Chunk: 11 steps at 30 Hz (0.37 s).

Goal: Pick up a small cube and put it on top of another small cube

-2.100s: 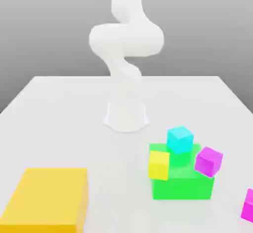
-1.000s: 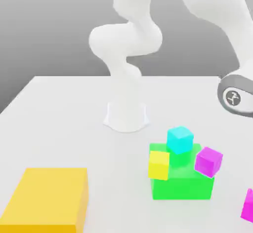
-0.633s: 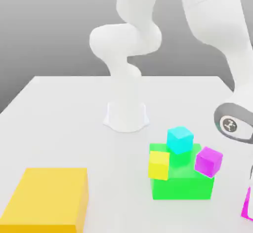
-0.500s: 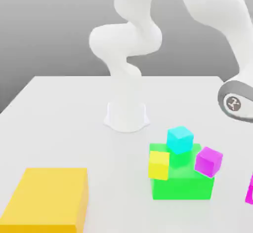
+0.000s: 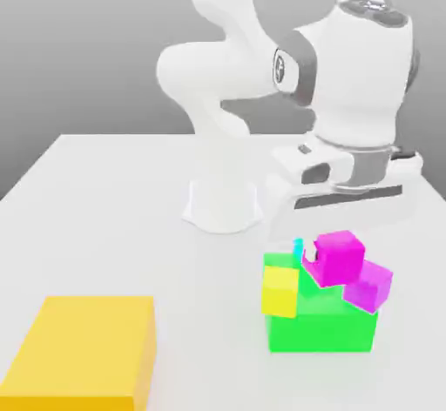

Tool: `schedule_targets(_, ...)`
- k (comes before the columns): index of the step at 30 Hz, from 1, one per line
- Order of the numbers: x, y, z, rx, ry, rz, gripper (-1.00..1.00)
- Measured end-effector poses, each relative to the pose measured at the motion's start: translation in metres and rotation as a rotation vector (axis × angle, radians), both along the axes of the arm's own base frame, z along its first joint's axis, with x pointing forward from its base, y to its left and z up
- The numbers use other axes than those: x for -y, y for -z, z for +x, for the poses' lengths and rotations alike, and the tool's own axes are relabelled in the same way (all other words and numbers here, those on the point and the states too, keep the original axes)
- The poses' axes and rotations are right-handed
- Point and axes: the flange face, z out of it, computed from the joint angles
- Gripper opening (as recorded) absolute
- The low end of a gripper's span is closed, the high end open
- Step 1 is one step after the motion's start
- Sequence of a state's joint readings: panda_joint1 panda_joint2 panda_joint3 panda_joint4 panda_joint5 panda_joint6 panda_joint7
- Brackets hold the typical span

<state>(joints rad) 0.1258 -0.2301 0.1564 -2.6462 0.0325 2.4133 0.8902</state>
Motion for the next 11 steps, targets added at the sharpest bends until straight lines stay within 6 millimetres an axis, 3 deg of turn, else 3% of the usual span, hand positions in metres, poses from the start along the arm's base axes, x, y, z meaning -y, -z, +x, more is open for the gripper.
schedule_targets(3,0.025,-0.004,-0.016,0.002,0.13,0.014,-1.0)
schedule_targets(7,0.03,0.039,-0.019,0.002,0.157,0.015,-1.0)
schedule_targets(8,0.03,0.049,-0.019,0.002,0.158,0.015,1.0)
schedule_targets(11,0.03,0.049,-0.019,0.002,0.158,0.015,1.0)
